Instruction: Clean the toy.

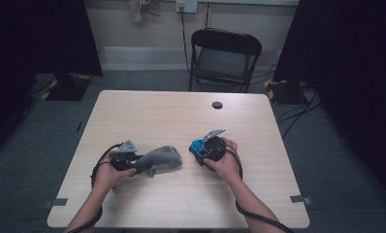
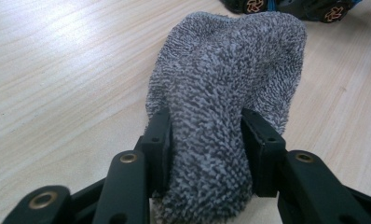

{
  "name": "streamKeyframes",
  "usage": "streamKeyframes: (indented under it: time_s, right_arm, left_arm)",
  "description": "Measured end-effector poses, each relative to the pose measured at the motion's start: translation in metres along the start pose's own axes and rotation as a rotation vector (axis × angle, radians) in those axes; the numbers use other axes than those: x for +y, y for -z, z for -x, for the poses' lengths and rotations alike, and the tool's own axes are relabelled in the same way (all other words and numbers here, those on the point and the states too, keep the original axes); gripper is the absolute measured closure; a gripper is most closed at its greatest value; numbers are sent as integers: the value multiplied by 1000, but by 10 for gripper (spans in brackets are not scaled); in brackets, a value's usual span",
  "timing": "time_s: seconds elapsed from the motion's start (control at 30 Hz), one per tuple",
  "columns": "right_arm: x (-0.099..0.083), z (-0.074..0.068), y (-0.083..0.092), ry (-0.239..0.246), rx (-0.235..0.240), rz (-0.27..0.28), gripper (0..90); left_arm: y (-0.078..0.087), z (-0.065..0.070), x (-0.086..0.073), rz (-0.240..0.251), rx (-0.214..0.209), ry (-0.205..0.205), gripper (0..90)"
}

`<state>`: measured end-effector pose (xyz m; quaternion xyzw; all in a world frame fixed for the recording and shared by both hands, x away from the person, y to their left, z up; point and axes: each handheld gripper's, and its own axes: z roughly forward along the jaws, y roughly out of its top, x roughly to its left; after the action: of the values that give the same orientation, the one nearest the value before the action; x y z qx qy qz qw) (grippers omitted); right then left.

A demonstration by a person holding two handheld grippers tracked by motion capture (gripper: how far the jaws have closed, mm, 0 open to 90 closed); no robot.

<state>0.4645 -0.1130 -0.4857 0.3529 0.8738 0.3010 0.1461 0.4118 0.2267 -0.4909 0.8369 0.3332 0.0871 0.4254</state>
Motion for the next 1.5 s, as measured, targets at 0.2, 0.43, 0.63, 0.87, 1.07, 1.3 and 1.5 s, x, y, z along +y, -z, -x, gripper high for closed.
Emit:
streamKeyframes:
  time_s: [0.2, 0.43, 0.63, 0.87, 1.07, 1.3, 1.5]
  right_arm:
    - [12, 4, -4, 5, -16, -19, 164]
    - [10, 4, -15, -41, 19, -11, 150]
    - [7, 3, -14, -58, 15, 38, 243]
    - [9, 0, -12, -75, -4, 4, 246]
    - [8, 1, -8, -74, 18, -2, 246]
    - [4, 1, -5, -59, 40, -10, 246]
    - [2, -1, -5, -23, 41, -12, 242]
  left_arm:
    - [0, -1, -1, 8, -4, 11, 575]
    - [-1, -2, -2, 11, -7, 12, 564]
    - [-1, 0, -2, 15, -3, 2, 520]
    - [0, 1, 0, 36, 4, 5, 318]
    - [8, 3, 6, 56, 15, -8, 195]
    - [3, 10, 32, 38, -11, -107, 180]
    - [-26, 15, 45, -77, -19, -170, 185]
